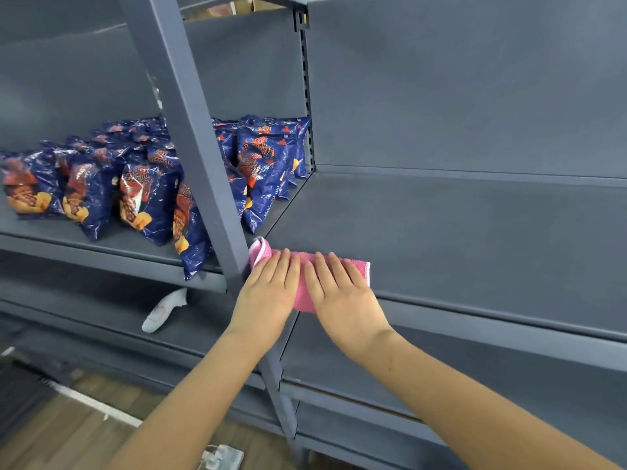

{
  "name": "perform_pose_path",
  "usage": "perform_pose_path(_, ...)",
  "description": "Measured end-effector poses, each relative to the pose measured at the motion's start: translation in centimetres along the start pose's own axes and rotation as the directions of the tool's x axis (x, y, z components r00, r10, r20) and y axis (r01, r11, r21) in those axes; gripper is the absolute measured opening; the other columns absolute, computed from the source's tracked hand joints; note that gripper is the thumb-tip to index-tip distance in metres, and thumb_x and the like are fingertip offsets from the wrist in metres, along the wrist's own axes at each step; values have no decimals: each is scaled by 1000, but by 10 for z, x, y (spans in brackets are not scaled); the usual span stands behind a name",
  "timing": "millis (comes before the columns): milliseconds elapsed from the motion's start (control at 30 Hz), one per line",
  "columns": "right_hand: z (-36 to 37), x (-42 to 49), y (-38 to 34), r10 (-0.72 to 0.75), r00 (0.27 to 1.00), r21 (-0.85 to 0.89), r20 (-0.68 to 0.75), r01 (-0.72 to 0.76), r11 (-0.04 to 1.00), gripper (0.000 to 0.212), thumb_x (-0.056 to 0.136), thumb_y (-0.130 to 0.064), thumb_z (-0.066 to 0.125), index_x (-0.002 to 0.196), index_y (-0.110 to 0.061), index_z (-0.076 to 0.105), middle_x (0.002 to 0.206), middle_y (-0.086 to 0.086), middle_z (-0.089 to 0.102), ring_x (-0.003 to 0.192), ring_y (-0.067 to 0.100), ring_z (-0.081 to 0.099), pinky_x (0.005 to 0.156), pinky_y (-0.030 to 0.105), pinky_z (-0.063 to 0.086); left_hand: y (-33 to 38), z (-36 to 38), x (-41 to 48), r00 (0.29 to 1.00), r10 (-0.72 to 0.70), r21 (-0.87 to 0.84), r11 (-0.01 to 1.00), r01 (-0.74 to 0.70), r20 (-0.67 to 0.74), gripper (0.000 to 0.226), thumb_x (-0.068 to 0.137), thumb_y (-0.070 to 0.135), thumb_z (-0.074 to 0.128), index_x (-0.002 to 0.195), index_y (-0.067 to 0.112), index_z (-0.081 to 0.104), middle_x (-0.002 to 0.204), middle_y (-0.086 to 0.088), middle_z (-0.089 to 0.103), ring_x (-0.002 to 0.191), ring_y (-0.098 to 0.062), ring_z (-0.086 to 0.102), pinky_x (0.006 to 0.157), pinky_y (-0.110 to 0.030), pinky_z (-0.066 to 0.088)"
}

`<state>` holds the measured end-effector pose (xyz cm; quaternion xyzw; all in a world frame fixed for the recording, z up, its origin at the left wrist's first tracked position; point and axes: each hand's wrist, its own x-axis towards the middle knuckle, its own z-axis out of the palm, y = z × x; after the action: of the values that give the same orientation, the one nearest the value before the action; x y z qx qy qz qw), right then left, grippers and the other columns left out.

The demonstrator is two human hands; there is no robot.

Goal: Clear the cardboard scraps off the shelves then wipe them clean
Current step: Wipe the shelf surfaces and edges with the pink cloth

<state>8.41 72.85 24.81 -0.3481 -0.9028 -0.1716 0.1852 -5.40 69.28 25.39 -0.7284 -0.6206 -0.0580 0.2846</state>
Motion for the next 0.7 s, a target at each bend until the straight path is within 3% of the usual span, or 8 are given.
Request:
perform_pose_path(67, 4, 2, 0, 4, 1000, 12, -13, -4, 1000, 48, 86, -4, 21, 114, -3, 60, 107, 12, 71, 97, 29, 69, 83, 35, 56, 0, 6, 1, 1000, -21, 16, 1000, 21, -13, 38, 74, 9, 37, 107, 0, 52, 103, -13, 70, 96, -23, 67, 88, -33, 52)
perform_pose_path(167, 9, 0, 0, -5, 999, 3, -43, 5, 1000, 50, 92, 0, 0, 115, -2, 45, 105, 11, 72, 96, 28, 69, 83, 34, 56, 0, 9, 2, 998, -32, 53, 998, 35, -50, 35, 75, 9, 38, 103, 2, 58, 101, -11, 71, 94, -21, 68, 90, -31, 50)
perform_pose_path(467, 16, -11, 7, -56, 978, -57, -201, 46, 997, 48, 92, 1, 2, 117, -2, 43, 108, 9, 71, 101, 25, 68, 90, 32, 52, 18, 2, 4, 991, -123, 52, 991, 126, -54, 36, 75, 7, 37, 98, 1, 64, 96, -12, 73, 91, -22, 69, 84, -32, 53)
perform_pose_path(567, 13, -26, 21, -81, 968, -71, -239, 66, 995, 39, 89, 0, 16, 116, -1, 44, 108, 10, 71, 100, 25, 68, 90, 32, 52, 37, -2, 9, 989, -115, 44, 992, 119, -91, 33, 74, 6, 39, 96, 1, 63, 94, -14, 73, 89, -23, 70, 82, -33, 55)
perform_pose_path(700, 6, -53, 51, -74, 959, -103, -275, 47, 994, 46, 94, 2, 5, 117, 0, 45, 109, 12, 71, 100, 26, 68, 90, 34, 52, 75, -7, 20, 984, -105, 35, 993, 111, -143, 33, 73, 4, 40, 93, 1, 67, 93, -14, 73, 88, -23, 70, 80, -33, 57)
